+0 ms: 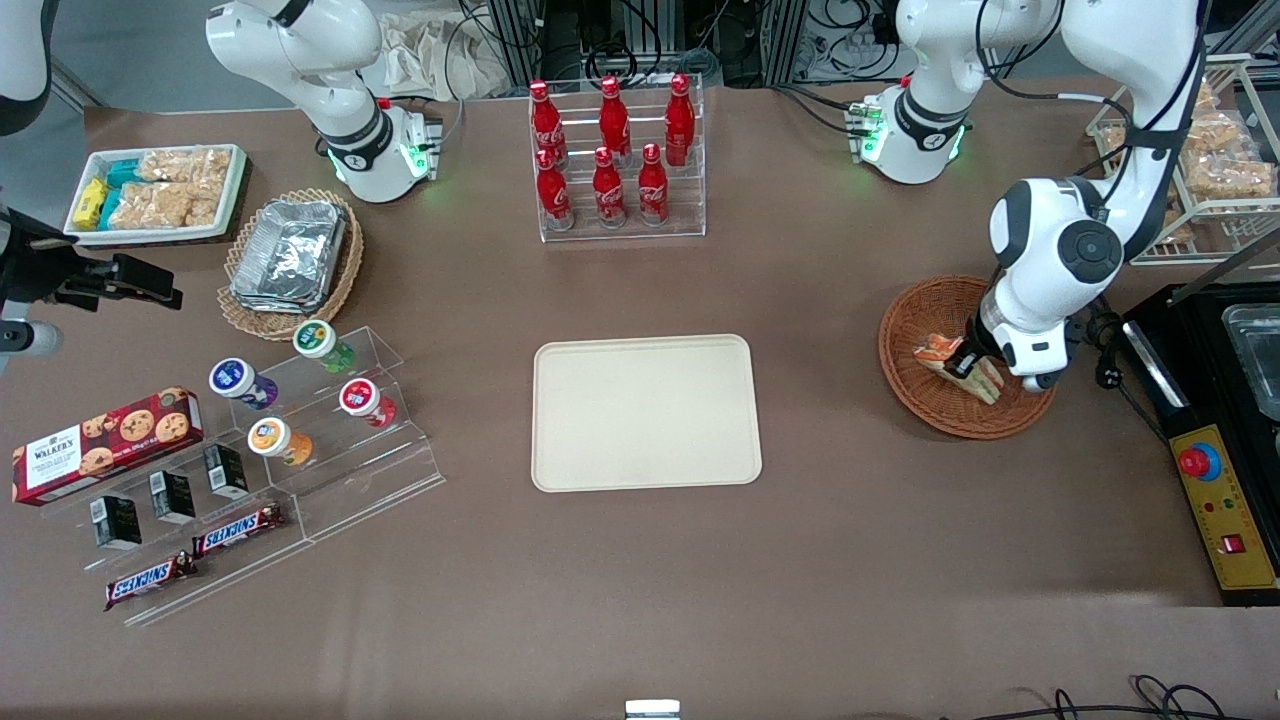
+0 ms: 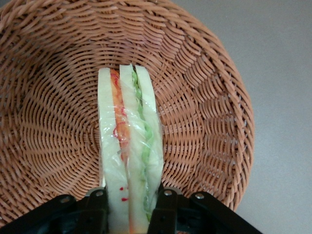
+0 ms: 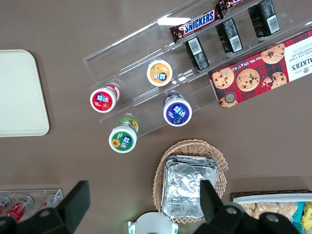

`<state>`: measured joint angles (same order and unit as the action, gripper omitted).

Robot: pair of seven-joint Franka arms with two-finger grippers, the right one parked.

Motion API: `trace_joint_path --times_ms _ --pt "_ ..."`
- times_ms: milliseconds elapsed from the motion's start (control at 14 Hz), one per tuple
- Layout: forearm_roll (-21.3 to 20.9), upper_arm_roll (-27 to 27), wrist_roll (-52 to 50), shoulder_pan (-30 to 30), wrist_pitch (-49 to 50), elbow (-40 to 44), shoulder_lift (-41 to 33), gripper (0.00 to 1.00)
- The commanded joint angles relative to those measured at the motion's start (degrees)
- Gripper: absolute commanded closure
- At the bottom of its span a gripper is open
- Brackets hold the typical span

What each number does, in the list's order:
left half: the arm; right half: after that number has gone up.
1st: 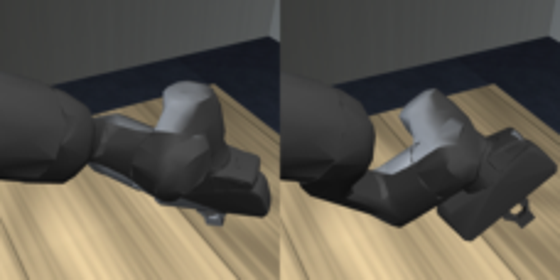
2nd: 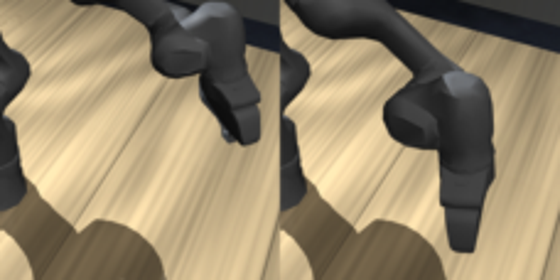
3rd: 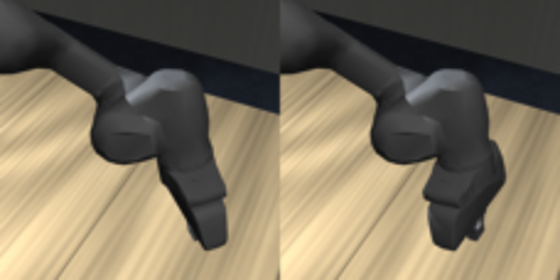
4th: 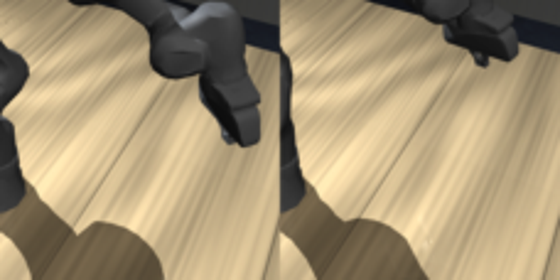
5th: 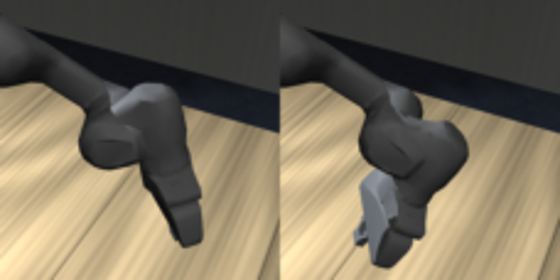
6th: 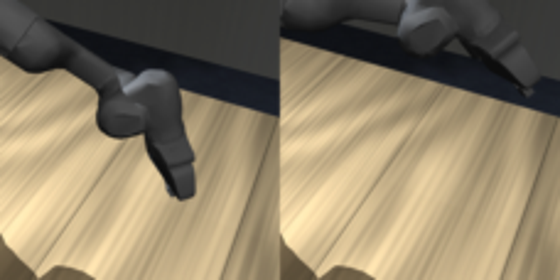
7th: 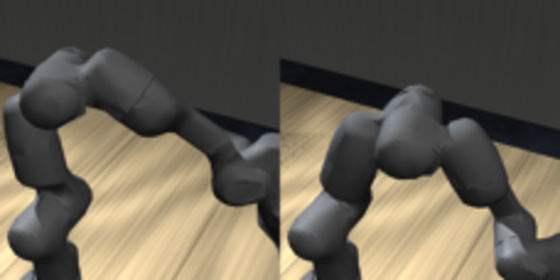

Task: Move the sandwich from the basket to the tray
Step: 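Close the left gripper on the sandwich's crust edge, then lift the sandwich and carry it with the left gripper over the tray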

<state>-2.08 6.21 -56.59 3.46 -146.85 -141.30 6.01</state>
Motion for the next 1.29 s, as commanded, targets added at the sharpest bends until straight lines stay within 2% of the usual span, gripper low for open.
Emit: trace_joint_path --times_ms 0,214,500,714,929,1214 --pt "-0.5 0.0 -0.3 0.0 -0.4 -0.4 -3.7 1.0" --pt "-3.2 0.4 2.7 -0.4 11.2 6.0 -5.7 1.0" --pt "-2.8 0.6 7.0 -0.8 31.9 23.3 -3.4 1.0" --pt "-2.1 1.8 12.0 -1.3 39.9 31.6 -3.4 1.0" --pt "-0.9 6.2 19.0 -1.3 47.7 39.0 -3.4 1.0" --pt "4.7 12.9 18.9 -1.3 48.5 44.6 -0.9 0.99"
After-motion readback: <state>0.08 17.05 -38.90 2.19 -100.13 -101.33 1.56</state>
